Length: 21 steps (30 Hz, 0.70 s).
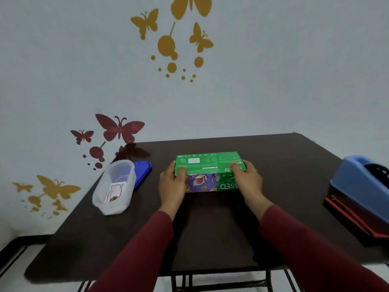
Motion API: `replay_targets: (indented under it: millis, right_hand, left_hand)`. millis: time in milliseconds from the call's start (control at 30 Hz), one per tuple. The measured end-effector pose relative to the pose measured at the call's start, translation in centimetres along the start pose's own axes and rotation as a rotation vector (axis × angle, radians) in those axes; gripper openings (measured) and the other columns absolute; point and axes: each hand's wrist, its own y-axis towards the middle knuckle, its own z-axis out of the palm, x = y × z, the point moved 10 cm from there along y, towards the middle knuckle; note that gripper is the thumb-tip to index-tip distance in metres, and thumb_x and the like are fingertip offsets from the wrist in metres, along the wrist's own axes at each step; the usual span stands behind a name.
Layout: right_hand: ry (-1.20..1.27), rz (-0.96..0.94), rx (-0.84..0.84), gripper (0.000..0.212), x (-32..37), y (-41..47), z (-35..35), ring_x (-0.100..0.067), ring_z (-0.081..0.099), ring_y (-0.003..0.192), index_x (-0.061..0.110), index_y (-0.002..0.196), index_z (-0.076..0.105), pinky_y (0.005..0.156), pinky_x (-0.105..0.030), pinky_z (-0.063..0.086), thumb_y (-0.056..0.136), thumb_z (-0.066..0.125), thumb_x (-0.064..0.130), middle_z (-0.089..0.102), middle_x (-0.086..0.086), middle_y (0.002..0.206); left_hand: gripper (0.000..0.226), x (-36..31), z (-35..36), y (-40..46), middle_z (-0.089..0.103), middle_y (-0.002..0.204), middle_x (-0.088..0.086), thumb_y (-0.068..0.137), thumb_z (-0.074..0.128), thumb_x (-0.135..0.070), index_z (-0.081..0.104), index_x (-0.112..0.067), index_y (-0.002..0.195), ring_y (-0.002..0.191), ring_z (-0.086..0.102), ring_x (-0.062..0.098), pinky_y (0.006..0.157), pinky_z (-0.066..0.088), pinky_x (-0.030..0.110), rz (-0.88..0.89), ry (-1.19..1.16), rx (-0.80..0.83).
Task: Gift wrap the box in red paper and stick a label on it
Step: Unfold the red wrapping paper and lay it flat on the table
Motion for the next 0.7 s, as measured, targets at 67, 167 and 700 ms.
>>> replay_targets:
  millis: [67,167,700]
  right_hand:
    - [-0.018,-0.003,0.026,0.04,0.2,-0.8,-0.1,-0.018,0.066,0.093,0.022,0.133,0.061,0.084,-0.029,0.05,0.098,0.062,0.04,0.068,0.0,0.108]
    - [-0.105,0.0,0.076,0.047,1.1,-2.0,-0.5,-0.02,0.062,0.096,0.02,0.136,0.059,0.085,-0.029,0.046,0.096,0.064,0.045,0.067,-0.002,0.114]
    - [-0.172,-0.202,0.399,0.009,11.2,-8.2,12.1,-0.015,0.073,0.091,0.026,0.083,0.078,0.087,-0.034,0.06,0.085,0.069,0.026,0.077,0.006,0.085]
  left_hand:
    - [0.039,-0.2,-0.5,-0.6,0.06,0.13,0.006,0.101,0.05,-0.041,0.061,-0.033,0.137,0.102,0.055,0.011,0.09,0.037,0.027,0.002,-0.013,0.014]
    - [0.037,-0.5,-1.2,-1.4,0.061,0.127,0.002,0.101,0.05,-0.043,0.064,-0.031,0.134,0.101,0.059,0.011,0.087,0.041,0.028,-0.012,-0.017,0.038]
    - [0.026,-6.9,-10.5,2.5,0.071,0.107,0.008,0.087,0.058,-0.031,0.074,-0.014,0.099,0.101,0.062,0.024,0.088,0.047,0.031,0.157,0.279,-0.16]
